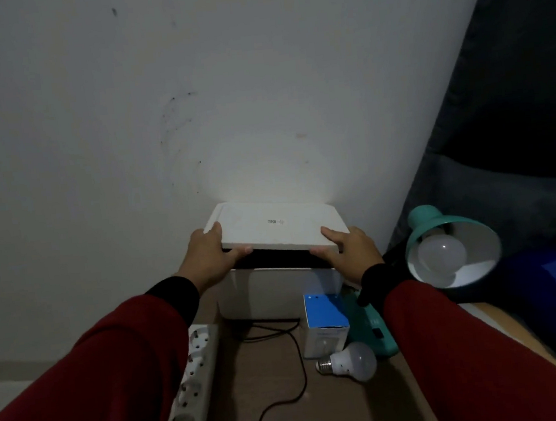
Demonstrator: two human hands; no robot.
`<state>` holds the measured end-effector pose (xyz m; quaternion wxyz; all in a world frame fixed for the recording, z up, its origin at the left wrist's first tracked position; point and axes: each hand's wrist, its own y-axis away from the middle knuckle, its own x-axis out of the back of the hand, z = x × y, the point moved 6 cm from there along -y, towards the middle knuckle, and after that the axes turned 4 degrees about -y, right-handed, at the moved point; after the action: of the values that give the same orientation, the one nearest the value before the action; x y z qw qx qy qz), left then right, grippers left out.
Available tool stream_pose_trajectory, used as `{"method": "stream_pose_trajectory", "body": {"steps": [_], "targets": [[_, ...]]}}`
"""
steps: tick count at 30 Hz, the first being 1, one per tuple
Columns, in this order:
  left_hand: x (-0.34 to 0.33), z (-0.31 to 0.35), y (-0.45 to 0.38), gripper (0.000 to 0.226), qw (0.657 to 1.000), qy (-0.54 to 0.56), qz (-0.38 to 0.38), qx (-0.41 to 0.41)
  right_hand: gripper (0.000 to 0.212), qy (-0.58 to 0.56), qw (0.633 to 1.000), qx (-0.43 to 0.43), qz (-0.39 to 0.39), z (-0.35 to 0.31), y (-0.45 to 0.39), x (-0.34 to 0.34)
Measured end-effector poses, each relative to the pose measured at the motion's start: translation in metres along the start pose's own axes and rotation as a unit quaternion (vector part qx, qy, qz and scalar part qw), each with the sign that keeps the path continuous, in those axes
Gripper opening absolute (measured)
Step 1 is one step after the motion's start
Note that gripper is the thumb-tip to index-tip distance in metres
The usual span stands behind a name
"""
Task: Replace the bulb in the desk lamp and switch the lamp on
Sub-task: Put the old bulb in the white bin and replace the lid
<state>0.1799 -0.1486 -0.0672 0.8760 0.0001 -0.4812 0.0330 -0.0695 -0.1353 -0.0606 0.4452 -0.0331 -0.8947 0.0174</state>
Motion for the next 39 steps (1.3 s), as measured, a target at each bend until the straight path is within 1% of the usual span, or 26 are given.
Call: {"method": "stream_pose_trajectory", "body": {"steps": [3,7,10,13,19,27,31,33,37,39], "targets": [[0.017,0.007,0.013,0.085,1.000,0.004,0.029,-0.009,0.060,-0.017,1.000,0.010,0.008,-0.012,0.010,0.009],[0.029,0.014,0.056,0.083,0.998,0.003,0.057,-0.025,0.061,-0.025,0.999,0.016,0.022,-0.018,0.047,0.014],[0.025,0.009,0.101,0.083,0.998,0.020,0.054,-0.019,0.060,-0.040,0.999,0.011,0.018,-0.015,0.088,0.011],[0.010,-0.003,0.148,0.087,0.998,0.037,0.041,-0.007,0.060,-0.049,0.999,0.000,0.008,-0.006,0.137,0.001],[-0.034,-0.026,0.236,0.086,0.998,0.064,0.014,0.006,0.059,-0.058,0.998,-0.033,-0.004,0.025,0.229,-0.019],[-0.096,-0.049,0.310,0.088,0.996,0.058,-0.057,0.048,0.058,-0.040,0.996,-0.081,-0.020,0.077,0.305,-0.054],[-0.116,-0.058,0.328,0.088,0.992,0.050,-0.096,0.060,0.060,-0.046,0.991,-0.113,-0.049,0.096,0.322,-0.066],[-0.122,-0.059,0.335,0.088,0.991,0.041,-0.111,0.058,0.063,-0.049,0.987,-0.134,-0.080,0.104,0.325,-0.072],[-0.128,-0.061,0.340,0.091,0.987,0.017,-0.149,0.063,0.068,0.003,0.979,-0.140,-0.148,0.108,0.325,-0.079],[-0.129,-0.063,0.335,0.081,0.985,-0.024,-0.161,0.064,0.063,0.042,0.971,-0.149,-0.183,0.108,0.321,-0.079]]}}
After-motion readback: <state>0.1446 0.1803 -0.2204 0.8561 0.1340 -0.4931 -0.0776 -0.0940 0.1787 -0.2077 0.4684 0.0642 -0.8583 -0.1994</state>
